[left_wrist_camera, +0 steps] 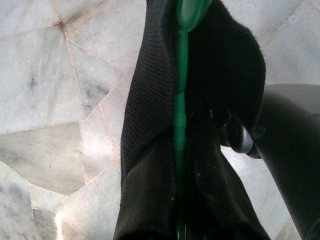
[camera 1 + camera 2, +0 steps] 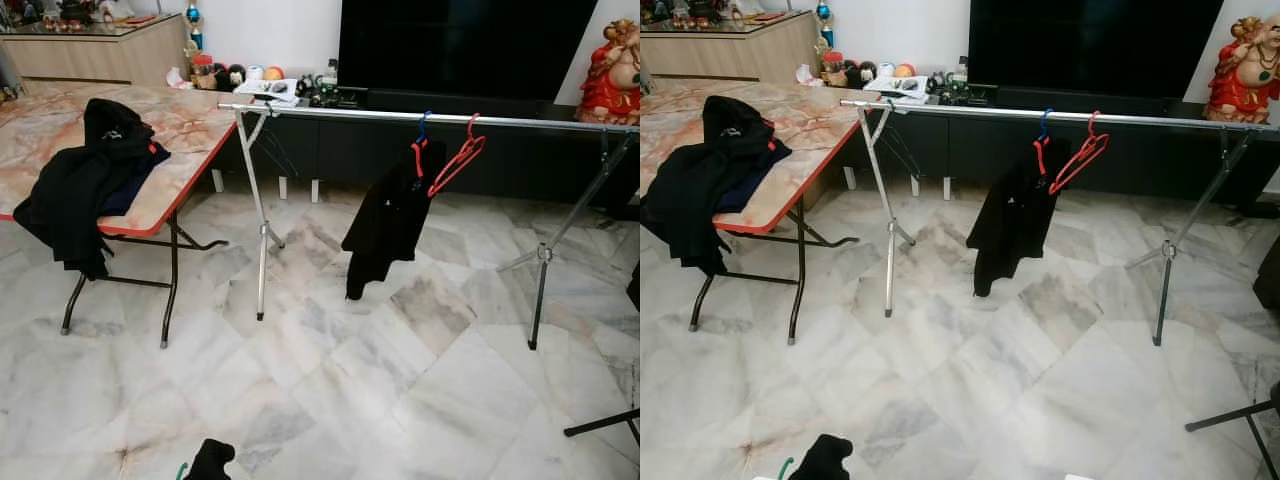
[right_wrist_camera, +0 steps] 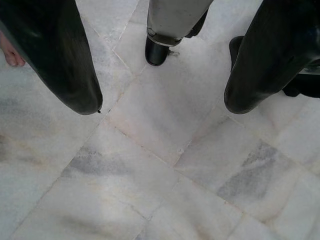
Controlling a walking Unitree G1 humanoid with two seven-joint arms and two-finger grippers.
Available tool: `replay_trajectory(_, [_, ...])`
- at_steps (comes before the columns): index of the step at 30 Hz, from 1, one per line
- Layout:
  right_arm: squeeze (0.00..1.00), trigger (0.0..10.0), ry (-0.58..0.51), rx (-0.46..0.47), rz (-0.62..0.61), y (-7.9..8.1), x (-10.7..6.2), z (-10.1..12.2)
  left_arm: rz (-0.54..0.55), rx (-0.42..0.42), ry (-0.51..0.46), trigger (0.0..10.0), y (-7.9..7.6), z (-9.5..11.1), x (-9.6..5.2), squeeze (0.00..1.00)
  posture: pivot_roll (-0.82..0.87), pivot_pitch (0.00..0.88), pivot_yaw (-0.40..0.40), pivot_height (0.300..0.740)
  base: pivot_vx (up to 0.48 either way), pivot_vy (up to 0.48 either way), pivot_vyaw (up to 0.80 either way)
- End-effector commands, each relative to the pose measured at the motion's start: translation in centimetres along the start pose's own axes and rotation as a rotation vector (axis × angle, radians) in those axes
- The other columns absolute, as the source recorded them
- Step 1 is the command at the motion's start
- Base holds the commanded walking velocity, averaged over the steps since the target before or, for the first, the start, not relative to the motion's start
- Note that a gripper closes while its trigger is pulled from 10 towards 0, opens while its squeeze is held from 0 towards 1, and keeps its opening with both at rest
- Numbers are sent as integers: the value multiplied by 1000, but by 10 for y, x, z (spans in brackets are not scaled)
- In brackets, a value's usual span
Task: Hang hanger
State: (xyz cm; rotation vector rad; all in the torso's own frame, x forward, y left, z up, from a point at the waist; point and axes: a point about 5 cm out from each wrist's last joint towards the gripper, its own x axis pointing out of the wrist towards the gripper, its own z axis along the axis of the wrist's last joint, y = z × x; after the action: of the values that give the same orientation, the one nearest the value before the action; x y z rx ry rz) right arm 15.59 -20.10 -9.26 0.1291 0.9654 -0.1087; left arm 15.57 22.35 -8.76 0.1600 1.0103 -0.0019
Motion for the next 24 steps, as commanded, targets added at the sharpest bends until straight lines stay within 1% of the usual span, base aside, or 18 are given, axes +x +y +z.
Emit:
replay_trajectory(1, [0, 10000, -17, 20, 2, 16, 10, 35, -13, -131, -30, 10000, 9, 25, 5, 0, 159, 0, -18, 740, 0, 0, 0])
replay_trajectory(10, [0, 10000, -6, 11, -7, 13, 8, 29, -36, -121, -15, 10000, 5, 19, 4, 0, 156, 0, -22, 740, 0, 0, 0])
replay_trajectory(11, [0, 10000, -5, -13, -13, 12, 8, 28, -32, -117, -8, 10000, 4, 18, 4, 0, 154, 0, -21, 740, 0, 0, 0])
replay_trajectory(24, [0, 10000, -5, -13, -13, 12, 8, 28, -32, -117, -8, 10000, 4, 18, 4, 0, 154, 0, -21, 740, 0, 0, 0])
